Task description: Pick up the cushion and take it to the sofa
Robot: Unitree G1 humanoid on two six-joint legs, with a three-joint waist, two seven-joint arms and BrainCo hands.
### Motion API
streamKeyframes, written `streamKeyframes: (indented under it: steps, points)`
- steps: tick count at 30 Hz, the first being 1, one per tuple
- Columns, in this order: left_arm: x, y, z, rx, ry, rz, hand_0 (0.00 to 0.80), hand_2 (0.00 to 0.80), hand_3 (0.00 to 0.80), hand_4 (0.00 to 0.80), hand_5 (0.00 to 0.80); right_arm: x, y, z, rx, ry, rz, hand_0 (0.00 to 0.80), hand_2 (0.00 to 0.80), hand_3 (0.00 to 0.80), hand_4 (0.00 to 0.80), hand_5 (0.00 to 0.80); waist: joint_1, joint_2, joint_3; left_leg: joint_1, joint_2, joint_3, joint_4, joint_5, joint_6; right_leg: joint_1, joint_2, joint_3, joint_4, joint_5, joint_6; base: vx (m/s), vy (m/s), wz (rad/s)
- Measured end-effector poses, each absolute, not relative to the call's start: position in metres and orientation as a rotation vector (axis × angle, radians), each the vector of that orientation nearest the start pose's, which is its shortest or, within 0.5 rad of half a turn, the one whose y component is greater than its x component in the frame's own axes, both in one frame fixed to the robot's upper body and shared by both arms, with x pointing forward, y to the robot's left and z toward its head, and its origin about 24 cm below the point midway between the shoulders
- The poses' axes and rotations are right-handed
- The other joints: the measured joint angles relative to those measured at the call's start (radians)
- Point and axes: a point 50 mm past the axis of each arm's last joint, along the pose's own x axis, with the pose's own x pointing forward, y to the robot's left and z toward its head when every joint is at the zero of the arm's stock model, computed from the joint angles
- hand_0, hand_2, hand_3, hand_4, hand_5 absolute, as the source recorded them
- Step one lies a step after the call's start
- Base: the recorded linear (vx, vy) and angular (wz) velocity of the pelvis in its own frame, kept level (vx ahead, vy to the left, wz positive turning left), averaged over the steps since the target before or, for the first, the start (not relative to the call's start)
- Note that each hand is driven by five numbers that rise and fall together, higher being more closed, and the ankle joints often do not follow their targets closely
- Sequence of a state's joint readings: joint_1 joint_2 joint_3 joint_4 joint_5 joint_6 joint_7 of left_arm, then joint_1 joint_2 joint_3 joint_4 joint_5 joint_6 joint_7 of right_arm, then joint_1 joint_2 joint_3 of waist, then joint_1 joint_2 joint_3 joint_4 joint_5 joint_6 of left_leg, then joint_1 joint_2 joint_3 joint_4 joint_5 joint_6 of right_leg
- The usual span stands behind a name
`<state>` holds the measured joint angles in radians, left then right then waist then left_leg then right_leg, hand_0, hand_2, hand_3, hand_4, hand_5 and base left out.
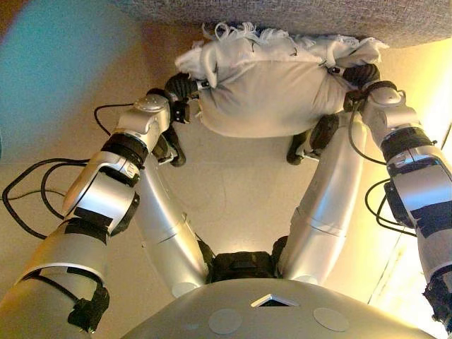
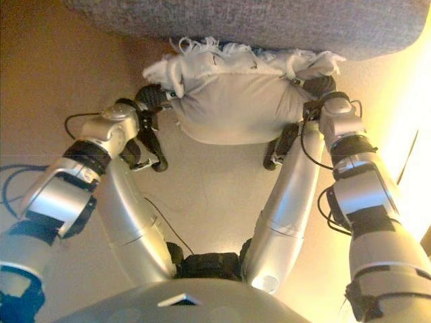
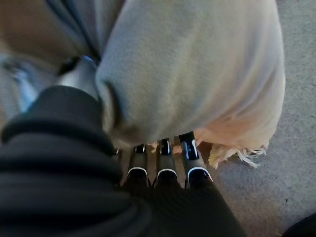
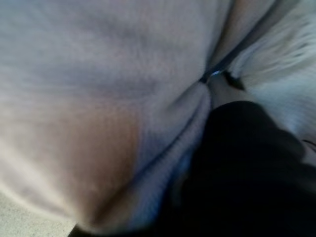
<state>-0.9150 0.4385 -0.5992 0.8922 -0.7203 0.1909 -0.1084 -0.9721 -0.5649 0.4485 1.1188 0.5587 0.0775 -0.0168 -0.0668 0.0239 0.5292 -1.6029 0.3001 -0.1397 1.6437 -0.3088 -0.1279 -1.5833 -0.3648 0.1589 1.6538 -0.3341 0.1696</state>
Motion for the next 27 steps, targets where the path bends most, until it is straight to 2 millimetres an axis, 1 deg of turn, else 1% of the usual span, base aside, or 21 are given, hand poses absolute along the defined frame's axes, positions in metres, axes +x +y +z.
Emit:
streamKeyframes:
  steps: [2,4,7,10,11,13,14,16,17,18,20,23,25,26,27]
  points:
    - [0.388,0.150,0.089,0.132,0.344,-0.300,0.800,0.800,0.800,0.800,0.800,0.394,-0.251,0.117,-0.246,0.260,-0.135,0.800,0.800,0.800,0.800,0.800,0.000,-0.003,0.000,-0.001,0.000,-0.003,0.018,-0.009,0.002,0.001,0.000,0.005,0.010,-0.002,0.003,0.044,0.021,-0.04]
    - [0.388,0.146,0.088,0.128,0.345,-0.298,0.800,0.800,0.800,0.800,0.800,0.393,-0.251,0.115,-0.244,0.265,-0.141,0.800,0.800,0.800,0.800,0.800,0.000,-0.006,0.001,-0.001,0.001,-0.004,0.041,-0.022,0.006,0.001,0.001,0.018,0.028,-0.008,0.013,0.020,0.012,-0.01]
    - [0.388,0.145,0.088,0.127,0.337,-0.291,0.800,0.800,0.800,0.800,0.800,0.391,-0.251,0.112,-0.238,0.260,-0.155,0.800,0.800,0.800,0.800,0.800,0.001,-0.014,0.003,-0.001,0.000,-0.005,0.060,-0.032,0.007,0.004,0.002,0.026,0.038,-0.012,0.019,0.000,0.000,0.00]
    - [0.384,0.147,0.090,0.132,0.313,-0.285,0.800,0.800,0.800,0.800,0.800,0.387,-0.250,0.107,-0.204,0.239,-0.162,0.800,0.800,0.800,0.800,0.800,0.000,-0.023,0.005,0.018,0.000,-0.003,0.036,-0.031,0.008,0.031,0.003,0.013,0.008,-0.012,0.021,0.003,0.026,-0.01]
    - [0.383,0.148,0.088,0.126,0.313,-0.277,0.800,0.800,0.800,0.800,0.800,0.385,-0.249,0.104,-0.193,0.236,-0.165,0.800,0.800,0.800,0.800,0.800,0.001,-0.025,0.005,0.039,0.003,0.002,0.014,-0.031,0.009,0.057,0.002,0.000,-0.019,-0.011,0.021,-0.012,0.057,-0.05]
    - [0.378,0.151,0.084,0.094,0.311,-0.262,0.800,0.800,0.800,0.800,0.800,0.380,-0.245,0.094,-0.179,0.242,-0.159,0.800,0.800,0.800,0.800,0.800,0.001,-0.030,0.002,0.105,0.010,0.025,-0.066,-0.026,0.015,0.125,0.005,-0.030,-0.109,-0.002,0.015,-0.037,0.058,-0.09]
    - [0.376,0.153,0.083,0.078,0.300,-0.258,0.800,0.800,0.800,0.800,0.800,0.378,-0.244,0.093,-0.167,0.231,-0.154,0.800,0.800,0.800,0.800,0.800,0.002,-0.030,0.002,0.146,0.012,0.043,-0.116,-0.022,0.021,0.164,0.009,-0.043,-0.168,0.016,0.012,-0.053,0.065,-0.16]
    - [0.373,0.157,0.083,0.046,0.269,-0.241,0.800,0.800,0.800,0.800,0.800,0.376,-0.238,0.093,-0.158,0.203,-0.131,0.800,0.800,0.800,0.800,0.800,-0.001,-0.030,0.001,0.231,0.012,0.078,-0.216,-0.010,0.034,0.242,0.014,-0.070,-0.287,0.052,0.008,-0.068,0.068,-0.20]
    - [0.373,0.160,0.086,0.032,0.252,-0.226,0.800,0.800,0.800,0.800,0.800,0.375,-0.235,0.092,-0.152,0.188,-0.126,0.800,0.800,0.800,0.800,0.800,-0.002,-0.030,0.000,0.267,0.012,0.091,-0.261,-0.006,0.036,0.280,0.015,-0.085,-0.340,0.069,0.005,-0.077,0.076,-0.17]
    - [0.372,0.164,0.087,0.028,0.232,-0.212,0.800,0.800,0.800,0.800,0.800,0.373,-0.232,0.090,-0.144,0.180,-0.118,0.800,0.800,0.800,0.800,0.800,-0.003,-0.037,-0.009,0.300,0.012,0.103,-0.303,-0.001,0.036,0.311,0.015,-0.096,-0.389,0.081,0.006,-0.064,0.079,-0.14]
    - [0.369,0.171,0.090,0.034,0.196,-0.187,0.800,0.800,0.800,0.800,0.800,0.368,-0.226,0.087,-0.153,0.150,-0.103,0.800,0.800,0.800,0.800,0.800,-0.006,-0.040,-0.009,0.367,0.012,0.124,-0.390,0.012,0.028,0.385,0.015,-0.130,-0.492,0.114,0.012,-0.040,0.070,-0.09]
    - [0.360,0.175,0.077,0.036,0.206,-0.172,0.800,0.800,0.800,0.800,0.800,0.358,-0.224,0.075,-0.155,0.146,-0.096,0.800,0.800,0.800,0.800,0.800,-0.007,-0.046,-0.007,0.501,0.013,0.168,-0.512,0.027,0.026,0.520,0.013,-0.163,-0.631,0.146,0.024,0.053,0.040,-0.03]
    - [0.352,0.179,0.065,0.019,0.227,-0.151,0.800,0.800,0.800,0.800,0.800,0.351,-0.221,0.062,-0.142,0.163,-0.089,0.800,0.800,0.800,0.800,0.800,-0.009,-0.050,-0.010,0.630,-0.001,0.194,-0.624,0.052,0.015,0.649,0.013,-0.185,-0.755,0.182,0.035,0.089,0.047,-0.02]
    - [0.349,0.176,0.061,0.008,0.225,-0.158,0.800,0.800,0.800,0.800,0.800,0.347,-0.220,0.059,-0.136,0.162,-0.084,0.800,0.800,0.800,0.800,0.800,-0.007,-0.053,-0.013,0.692,-0.017,0.197,-0.688,0.065,0.013,0.710,0.013,-0.194,-0.823,0.202,0.035,0.187,0.029,-0.04]
    - [0.346,0.179,0.061,0.001,0.219,-0.152,0.800,0.800,0.800,0.800,0.800,0.345,-0.219,0.058,-0.129,0.159,-0.079,0.800,0.800,0.800,0.800,0.800,-0.005,-0.053,-0.013,0.756,-0.029,0.202,-0.744,0.080,0.004,0.773,0.015,-0.203,-0.883,0.223,0.041,0.202,0.012,-0.06]
